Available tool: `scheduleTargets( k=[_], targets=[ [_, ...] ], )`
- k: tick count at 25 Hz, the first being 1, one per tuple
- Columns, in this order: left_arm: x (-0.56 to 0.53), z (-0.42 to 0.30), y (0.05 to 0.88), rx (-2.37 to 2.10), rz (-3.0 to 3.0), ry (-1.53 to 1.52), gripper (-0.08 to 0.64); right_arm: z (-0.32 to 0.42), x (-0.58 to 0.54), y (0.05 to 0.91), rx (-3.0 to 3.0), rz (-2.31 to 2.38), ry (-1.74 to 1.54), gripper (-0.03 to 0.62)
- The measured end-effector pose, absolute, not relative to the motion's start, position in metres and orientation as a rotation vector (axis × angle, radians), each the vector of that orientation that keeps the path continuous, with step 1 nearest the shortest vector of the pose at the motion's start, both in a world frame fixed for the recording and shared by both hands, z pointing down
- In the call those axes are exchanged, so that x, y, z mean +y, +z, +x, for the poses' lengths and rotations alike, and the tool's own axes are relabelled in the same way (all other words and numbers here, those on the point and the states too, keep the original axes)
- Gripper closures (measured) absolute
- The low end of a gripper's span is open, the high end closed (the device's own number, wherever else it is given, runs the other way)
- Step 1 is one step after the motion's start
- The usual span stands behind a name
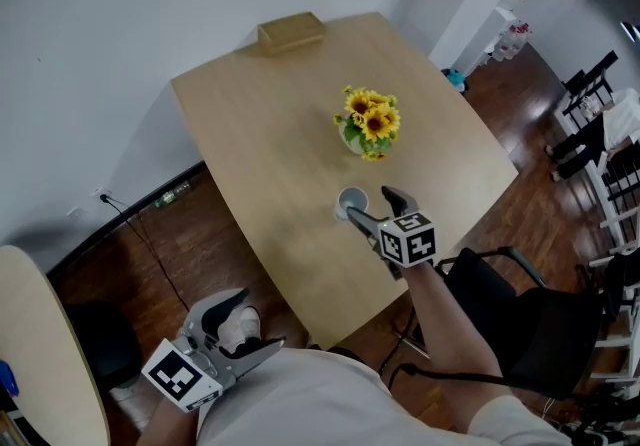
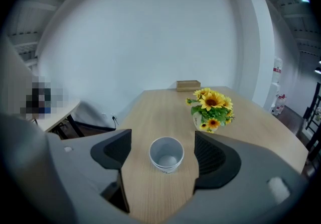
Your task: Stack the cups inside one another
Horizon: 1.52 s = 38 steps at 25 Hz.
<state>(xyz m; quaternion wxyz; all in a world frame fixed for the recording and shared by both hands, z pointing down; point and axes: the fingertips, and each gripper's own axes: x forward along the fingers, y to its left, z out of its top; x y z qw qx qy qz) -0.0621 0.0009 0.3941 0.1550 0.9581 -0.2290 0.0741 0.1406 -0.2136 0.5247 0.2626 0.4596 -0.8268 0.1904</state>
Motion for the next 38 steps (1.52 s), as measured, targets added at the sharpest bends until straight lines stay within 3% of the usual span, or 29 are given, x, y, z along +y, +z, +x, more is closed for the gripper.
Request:
scheduleTargets(
  k=[13,21,38],
  targets=[
    [-0.004,-0.047,0.385,-0.488,2.79,0.205,0.199,0.137,-0.074,0.43,-2.382,1.375,0.488,0.203],
    [-0.002,-0.022,0.381,-0.31,2.833,0.213,0.199,0.132,0.021,0.42,-2.345,1.416,0.539,0.203],
    [0.014,-0.015,0.381,-0.157,2.855,0.226,0.199,0.111,0.055,0.407,-2.347,1.46,0.529,0.209]
  ],
)
